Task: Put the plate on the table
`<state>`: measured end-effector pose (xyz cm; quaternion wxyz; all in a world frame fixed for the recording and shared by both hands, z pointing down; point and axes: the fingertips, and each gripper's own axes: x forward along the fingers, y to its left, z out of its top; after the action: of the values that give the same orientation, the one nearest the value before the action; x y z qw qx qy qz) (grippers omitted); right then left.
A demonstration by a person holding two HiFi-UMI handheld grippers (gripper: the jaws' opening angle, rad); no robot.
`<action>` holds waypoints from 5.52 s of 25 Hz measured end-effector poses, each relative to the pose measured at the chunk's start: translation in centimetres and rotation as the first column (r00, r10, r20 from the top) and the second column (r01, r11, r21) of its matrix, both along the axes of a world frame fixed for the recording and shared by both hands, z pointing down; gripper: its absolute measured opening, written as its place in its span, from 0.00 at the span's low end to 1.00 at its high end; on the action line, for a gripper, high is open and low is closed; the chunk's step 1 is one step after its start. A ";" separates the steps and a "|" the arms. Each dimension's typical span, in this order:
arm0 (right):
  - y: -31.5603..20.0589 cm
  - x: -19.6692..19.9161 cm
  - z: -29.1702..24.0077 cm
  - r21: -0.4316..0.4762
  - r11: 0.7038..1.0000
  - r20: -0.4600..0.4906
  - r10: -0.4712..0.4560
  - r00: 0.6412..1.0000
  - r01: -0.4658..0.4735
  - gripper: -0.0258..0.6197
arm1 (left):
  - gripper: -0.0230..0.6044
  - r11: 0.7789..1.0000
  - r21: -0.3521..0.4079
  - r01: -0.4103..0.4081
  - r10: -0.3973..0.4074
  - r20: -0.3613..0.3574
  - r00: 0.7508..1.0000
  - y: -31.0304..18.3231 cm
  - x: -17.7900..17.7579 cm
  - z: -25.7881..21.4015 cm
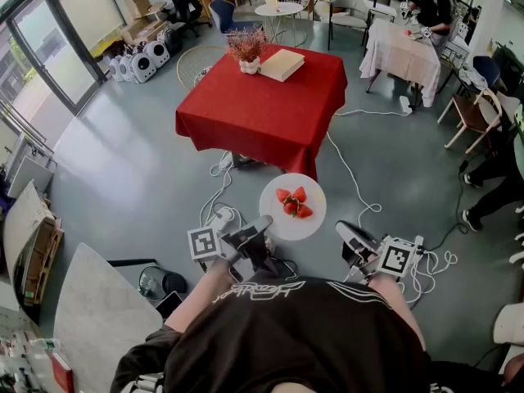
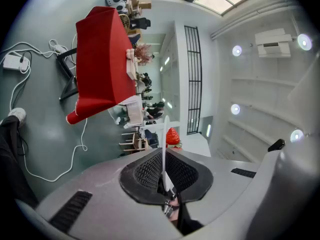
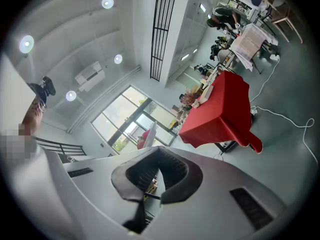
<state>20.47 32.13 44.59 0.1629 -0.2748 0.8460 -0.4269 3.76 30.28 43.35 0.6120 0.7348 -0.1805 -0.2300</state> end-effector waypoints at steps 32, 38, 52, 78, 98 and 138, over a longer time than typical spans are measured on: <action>-20.2 -11.4 -1.2 -0.110 0.994 0.018 -0.010 1.000 0.012 0.05 | 0.07 0.999 -0.041 -0.022 0.019 -0.071 0.997 -21.2 -10.2 -0.9; -25.6 -14.8 -2.6 -0.100 0.995 0.035 0.007 0.999 -0.004 0.05 | 0.07 0.999 -0.030 -0.032 0.030 -0.072 0.997 -27.3 -13.5 -1.7; -31.9 -18.1 -1.9 -0.094 0.994 0.010 0.049 0.999 -0.048 0.05 | 0.07 0.998 -0.035 -0.047 0.043 -0.098 0.994 -34.1 -16.4 -1.7; -49.2 -9.9 0.1 -0.151 0.989 0.076 0.005 0.997 0.007 0.05 | 0.07 0.994 -0.104 0.035 -0.038 -0.033 0.999 -48.6 -9.7 0.1; -56.5 -9.6 4.8 -0.272 0.962 0.067 0.006 0.998 0.013 0.05 | 0.07 0.980 -0.144 0.135 -0.134 0.013 0.991 -57.0 -9.2 4.4; -57.5 -6.7 6.8 -0.319 0.947 0.070 0.055 0.996 -0.030 0.05 | 0.07 0.907 -0.352 0.229 -0.124 0.295 0.947 -61.7 -7.6 18.5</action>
<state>13.73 -25.33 51.38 0.1588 -0.2986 0.7532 -0.5641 -3.82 -31.42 61.86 0.6900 0.6060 -0.3685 -0.1447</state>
